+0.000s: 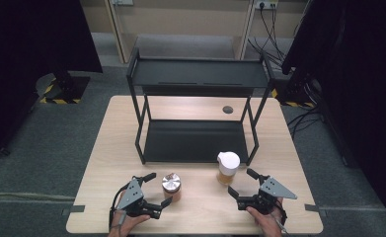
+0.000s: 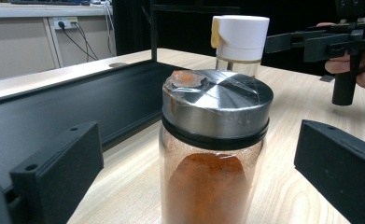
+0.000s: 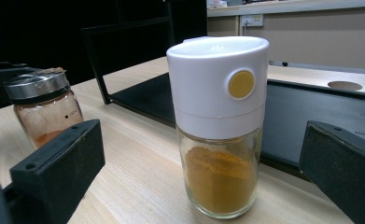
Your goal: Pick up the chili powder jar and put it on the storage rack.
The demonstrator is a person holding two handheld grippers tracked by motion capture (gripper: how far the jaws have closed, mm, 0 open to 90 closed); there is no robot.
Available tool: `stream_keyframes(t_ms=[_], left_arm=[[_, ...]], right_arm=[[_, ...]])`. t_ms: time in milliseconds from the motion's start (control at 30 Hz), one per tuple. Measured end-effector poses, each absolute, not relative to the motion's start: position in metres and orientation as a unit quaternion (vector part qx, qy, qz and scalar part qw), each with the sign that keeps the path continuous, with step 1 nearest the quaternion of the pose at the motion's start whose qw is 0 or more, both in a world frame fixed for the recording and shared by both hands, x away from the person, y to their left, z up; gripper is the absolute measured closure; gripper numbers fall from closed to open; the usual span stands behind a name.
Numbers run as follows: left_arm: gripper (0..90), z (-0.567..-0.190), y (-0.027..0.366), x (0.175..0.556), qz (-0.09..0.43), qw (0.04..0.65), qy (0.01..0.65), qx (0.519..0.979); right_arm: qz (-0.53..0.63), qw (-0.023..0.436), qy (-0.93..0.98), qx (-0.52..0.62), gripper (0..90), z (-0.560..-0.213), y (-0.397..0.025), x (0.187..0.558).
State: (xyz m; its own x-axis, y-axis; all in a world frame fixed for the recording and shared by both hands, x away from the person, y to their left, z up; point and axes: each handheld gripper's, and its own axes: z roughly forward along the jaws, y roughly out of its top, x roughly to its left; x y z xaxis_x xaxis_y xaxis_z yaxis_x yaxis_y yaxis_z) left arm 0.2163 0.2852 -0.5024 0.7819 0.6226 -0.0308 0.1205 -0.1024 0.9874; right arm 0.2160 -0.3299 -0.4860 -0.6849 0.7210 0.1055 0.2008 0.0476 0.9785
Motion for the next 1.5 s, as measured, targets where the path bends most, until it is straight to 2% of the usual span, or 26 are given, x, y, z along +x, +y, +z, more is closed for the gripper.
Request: stream_keyframes(t_ms=[1500], left_arm=[[1.1,-0.5049,0.2769,0.2175,0.194,0.624,0.260,0.711]], right_arm=[[0.609,0.211,0.687,0.336,0.4,-0.4891,-0.3301,0.2170]])
